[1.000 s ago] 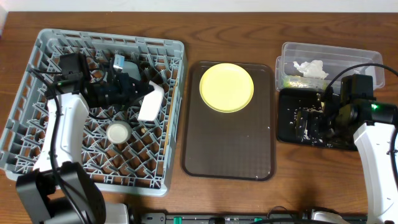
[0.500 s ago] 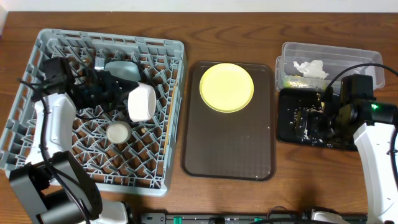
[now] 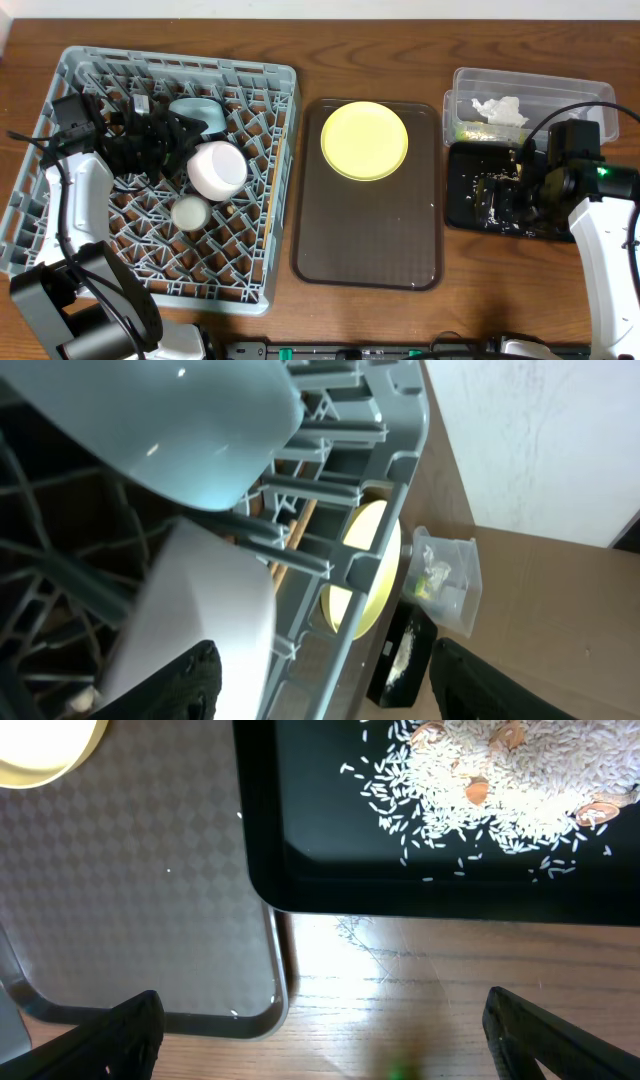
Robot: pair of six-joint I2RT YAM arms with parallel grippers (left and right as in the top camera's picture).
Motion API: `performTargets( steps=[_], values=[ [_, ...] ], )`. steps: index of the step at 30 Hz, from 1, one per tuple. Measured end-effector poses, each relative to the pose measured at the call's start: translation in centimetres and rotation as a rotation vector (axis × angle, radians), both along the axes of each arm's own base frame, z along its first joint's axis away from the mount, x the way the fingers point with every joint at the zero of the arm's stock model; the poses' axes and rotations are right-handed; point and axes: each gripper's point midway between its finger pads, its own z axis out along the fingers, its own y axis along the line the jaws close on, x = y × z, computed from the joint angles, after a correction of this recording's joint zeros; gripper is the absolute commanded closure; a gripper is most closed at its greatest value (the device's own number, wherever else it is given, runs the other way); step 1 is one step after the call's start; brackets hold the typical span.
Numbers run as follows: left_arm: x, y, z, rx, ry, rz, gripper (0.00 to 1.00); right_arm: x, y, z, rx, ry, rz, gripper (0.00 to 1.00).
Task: Sort waste into correct bins and load items into the dishwasher
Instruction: 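Carry the pink bowl into the rack and set it down, then reach the left gripper to the yellow plate edge and grasp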
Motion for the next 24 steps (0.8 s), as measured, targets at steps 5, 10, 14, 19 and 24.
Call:
performTargets(
  steps=[5, 10, 14, 19, 24],
  values=[
    [0.5, 0.1, 1.4, 0.044, -0.065, -0.001, 0.19, 0.0, 0.0, 0.0, 0.000, -0.001, 0.000, 0.01],
    [0.3, -1.2, 5.8, 0.233, -0.213, -0.011, 0.15, 0.0, 0.0, 0.0, 0.000, -0.001, 0.000, 0.01],
    [-0.3, -4.5, 9.0, 0.406, -0.327, -0.060, 0.14, 0.0, 0.0, 0.0, 0.000, -0.001, 0.000, 0.01],
    [-0.7, -10.2, 8.7, 0.578, -0.378, -0.177, 0.11, 0.0, 0.0, 0.0, 0.000, -0.001, 0.000, 0.01],
    [-0.4, -16.6, 7.0, 0.705, -0.454, -0.327, 0.11, 0.0, 0.0, 0.0, 0.000, -0.002, 0.000, 0.01]
  ],
)
